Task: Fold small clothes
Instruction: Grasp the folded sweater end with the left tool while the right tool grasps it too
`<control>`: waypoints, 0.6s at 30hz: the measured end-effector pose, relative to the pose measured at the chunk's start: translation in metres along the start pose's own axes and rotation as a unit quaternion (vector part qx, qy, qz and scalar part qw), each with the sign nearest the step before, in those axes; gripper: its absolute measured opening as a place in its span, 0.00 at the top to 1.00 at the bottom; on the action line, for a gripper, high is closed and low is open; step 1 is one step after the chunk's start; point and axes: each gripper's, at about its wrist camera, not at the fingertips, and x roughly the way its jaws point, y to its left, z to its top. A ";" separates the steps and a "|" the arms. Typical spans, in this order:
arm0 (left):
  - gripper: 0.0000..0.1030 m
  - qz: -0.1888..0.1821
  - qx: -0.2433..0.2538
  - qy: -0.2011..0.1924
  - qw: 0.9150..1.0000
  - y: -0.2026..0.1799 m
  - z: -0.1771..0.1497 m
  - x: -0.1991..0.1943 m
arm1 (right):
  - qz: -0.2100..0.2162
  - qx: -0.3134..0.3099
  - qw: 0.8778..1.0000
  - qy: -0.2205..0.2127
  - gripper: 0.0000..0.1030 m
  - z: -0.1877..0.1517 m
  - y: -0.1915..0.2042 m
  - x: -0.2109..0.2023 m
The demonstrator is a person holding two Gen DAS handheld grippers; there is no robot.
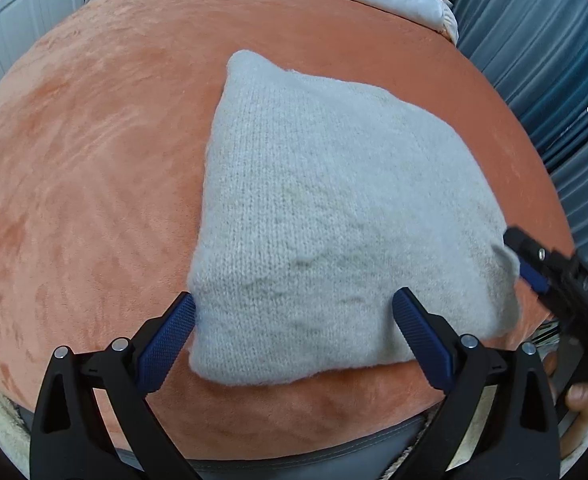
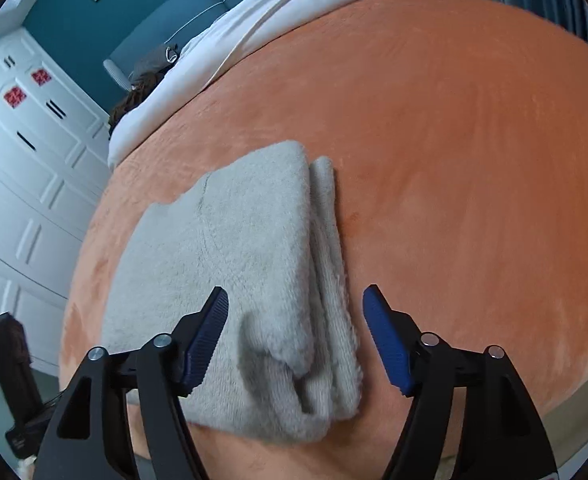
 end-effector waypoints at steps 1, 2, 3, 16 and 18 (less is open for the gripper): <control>0.06 -0.003 -0.010 0.006 1.000 0.004 0.002 0.004 | 0.006 0.012 1.000 0.008 0.28 -0.003 -0.006 0.004; 0.06 -0.004 -0.016 0.012 1.000 0.006 0.004 0.008 | 0.007 0.021 1.000 0.018 0.28 -0.008 -0.008 0.008; 0.06 -0.004 -0.019 0.017 1.000 0.007 0.006 0.013 | 0.011 0.031 0.999 0.028 0.28 -0.010 -0.011 0.013; 0.04 0.001 -0.014 0.019 1.000 -0.002 0.014 0.040 | 0.090 0.030 0.995 0.032 0.16 -0.016 -0.011 0.052; 0.04 -0.004 -0.015 0.018 1.000 -0.002 0.013 0.042 | 0.095 0.025 0.995 0.029 0.16 -0.013 -0.004 0.057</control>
